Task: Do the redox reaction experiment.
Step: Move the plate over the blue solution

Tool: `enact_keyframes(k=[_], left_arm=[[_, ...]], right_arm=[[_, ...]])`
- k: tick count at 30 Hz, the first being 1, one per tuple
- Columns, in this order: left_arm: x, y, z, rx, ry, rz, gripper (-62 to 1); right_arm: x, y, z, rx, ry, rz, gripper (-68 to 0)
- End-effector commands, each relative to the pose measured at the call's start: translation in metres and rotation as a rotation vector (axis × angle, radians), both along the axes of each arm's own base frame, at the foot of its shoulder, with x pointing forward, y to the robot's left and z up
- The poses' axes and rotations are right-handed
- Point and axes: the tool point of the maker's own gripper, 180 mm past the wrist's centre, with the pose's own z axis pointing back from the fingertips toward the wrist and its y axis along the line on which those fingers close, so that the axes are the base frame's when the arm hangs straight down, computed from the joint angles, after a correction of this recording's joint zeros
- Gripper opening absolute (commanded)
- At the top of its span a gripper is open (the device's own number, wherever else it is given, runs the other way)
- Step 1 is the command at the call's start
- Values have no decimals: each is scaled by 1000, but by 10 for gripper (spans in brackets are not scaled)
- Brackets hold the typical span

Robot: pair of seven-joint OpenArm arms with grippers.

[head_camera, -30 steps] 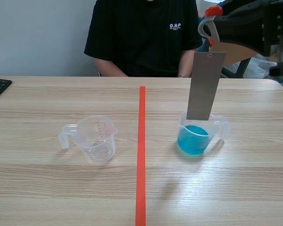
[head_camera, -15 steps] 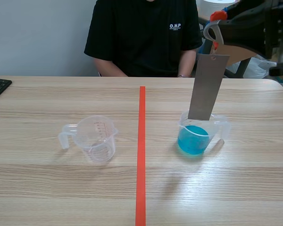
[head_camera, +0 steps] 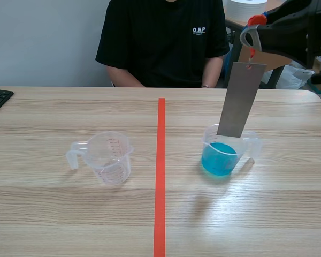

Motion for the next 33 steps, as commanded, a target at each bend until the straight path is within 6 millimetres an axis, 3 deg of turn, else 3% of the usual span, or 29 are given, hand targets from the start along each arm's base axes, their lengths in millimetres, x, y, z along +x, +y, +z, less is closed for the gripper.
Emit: enact_keyframes(k=[1,18,27,33], left_arm=[[5,0,3,-3,-18,-3,-575],[5,2,4,0,-18,-4,-575],[7,40,28,27,-81,7,-575],[41,65,54,69,-181,-63,-575]], right_arm=[[3,-1,15,23,-38,3,-660],[3,-1,15,26,-39,3,-660],[5,-3,19,27,-50,-4,-660],[5,-4,18,20,-52,-5,-660]])
